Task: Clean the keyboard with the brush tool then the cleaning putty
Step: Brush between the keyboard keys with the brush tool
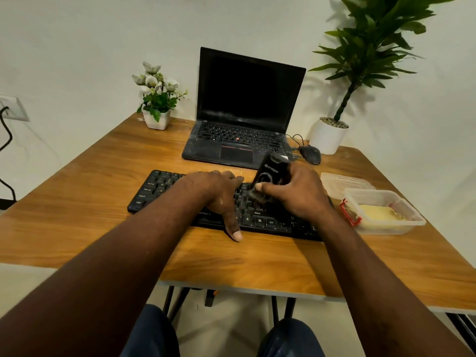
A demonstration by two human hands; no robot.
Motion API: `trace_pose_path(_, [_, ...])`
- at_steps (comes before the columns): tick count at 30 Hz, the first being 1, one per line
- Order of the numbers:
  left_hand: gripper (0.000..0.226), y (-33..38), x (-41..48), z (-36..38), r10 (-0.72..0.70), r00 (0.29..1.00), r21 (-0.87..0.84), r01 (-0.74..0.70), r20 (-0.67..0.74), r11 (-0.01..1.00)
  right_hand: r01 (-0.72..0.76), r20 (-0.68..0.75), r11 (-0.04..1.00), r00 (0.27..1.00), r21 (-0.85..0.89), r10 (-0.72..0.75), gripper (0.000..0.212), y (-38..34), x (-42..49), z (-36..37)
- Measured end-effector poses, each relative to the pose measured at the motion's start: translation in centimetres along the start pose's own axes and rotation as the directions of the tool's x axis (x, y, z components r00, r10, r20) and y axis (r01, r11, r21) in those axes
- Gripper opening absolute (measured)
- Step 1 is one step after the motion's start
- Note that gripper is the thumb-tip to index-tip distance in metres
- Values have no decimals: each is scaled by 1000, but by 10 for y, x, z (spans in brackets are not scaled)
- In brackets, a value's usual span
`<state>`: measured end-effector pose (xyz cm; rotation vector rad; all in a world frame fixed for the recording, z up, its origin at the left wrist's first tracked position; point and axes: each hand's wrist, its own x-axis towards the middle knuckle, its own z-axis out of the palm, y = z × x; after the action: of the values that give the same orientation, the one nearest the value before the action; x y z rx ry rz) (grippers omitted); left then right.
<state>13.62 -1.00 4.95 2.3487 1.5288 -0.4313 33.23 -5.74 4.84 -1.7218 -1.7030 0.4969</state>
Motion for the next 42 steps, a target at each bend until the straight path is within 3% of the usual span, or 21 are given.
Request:
trace_pose_path(2, [156,0,0,0,-1,1000,-8,1,0,1000,38,110,999,993,-16,-36,60,-2,-9,11])
trace_pose_path(6, [158,0,-1,0,-1,1000,5,2,-4,1000,-25,-178,972,984,-234,-18,62,1,-2,4])
trace_pose_path(8, [157,1,-2,1,-3,1000,4,3,-5,1000,-45,-228,982,974,-186,1,61,0,-6,-4])
trace_pose_path(11, [152,0,0,0,15,1000,3,-15,-7,1000,26,4,1000,1000,-8,-26,59,-10,-32,5])
trace_pose_path(13, [148,0,0,-1,20,1000,5,-19,-12,1000,76,118,997,990,-13,-74,60,-9,-48,13])
trace_pose_path(15, [152,1,-1,-1,16,1000,14,-16,-12,1000,58,38,995,998,-81,-55,61,-3,-50,6])
trace_pose_path(18, [156,0,-3,2,13,1000,10,-13,-17,1000,-69,-203,975,979,-212,25,62,11,-46,-21])
trace_pose_path(20, [156,0,-3,2,9,1000,5,-9,-11,1000,-94,-198,984,978,-148,63,60,19,-48,-30])
trace_pose_path(23, [157,2,-2,0,0,1000,8,0,8,1000,-74,-44,995,997,-63,71,59,26,-58,-29])
trace_pose_path(27, [158,7,-4,-3,-18,999,37,17,37,999,-128,-288,970,955,-208,65,59,36,-59,-46])
trace_pose_path(29, [159,9,-3,-5,-29,998,37,27,63,999,-119,-237,993,965,-20,111,60,44,-61,-53])
trace_pose_path(31, [159,11,0,-9,-36,995,36,32,93,999,-132,-71,985,988,114,140,64,47,-67,-53])
trace_pose_path(33, [160,16,3,-12,-31,994,18,30,108,999,-109,-93,994,990,-4,109,65,52,-68,-51])
trace_pose_path(36, [156,36,5,-15,35,997,-24,-33,70,999,-108,-280,990,957,-85,80,61,51,-65,-58])
trace_pose_path(37, [153,45,7,-16,68,996,-35,-66,52,997,-101,-247,995,964,-21,93,60,51,-63,-58])
trace_pose_path(39, [147,62,13,-16,113,993,-17,-113,22,993,-110,-51,986,992,122,117,61,48,-61,-52])
trace_pose_path(40, [146,67,16,-15,118,993,17,-119,10,993,-102,1,991,995,92,103,62,48,-61,-47])
trace_pose_path(42, [146,70,23,-12,114,993,62,-114,-6,992,-88,-65,995,994,-55,84,64,48,-58,-45])
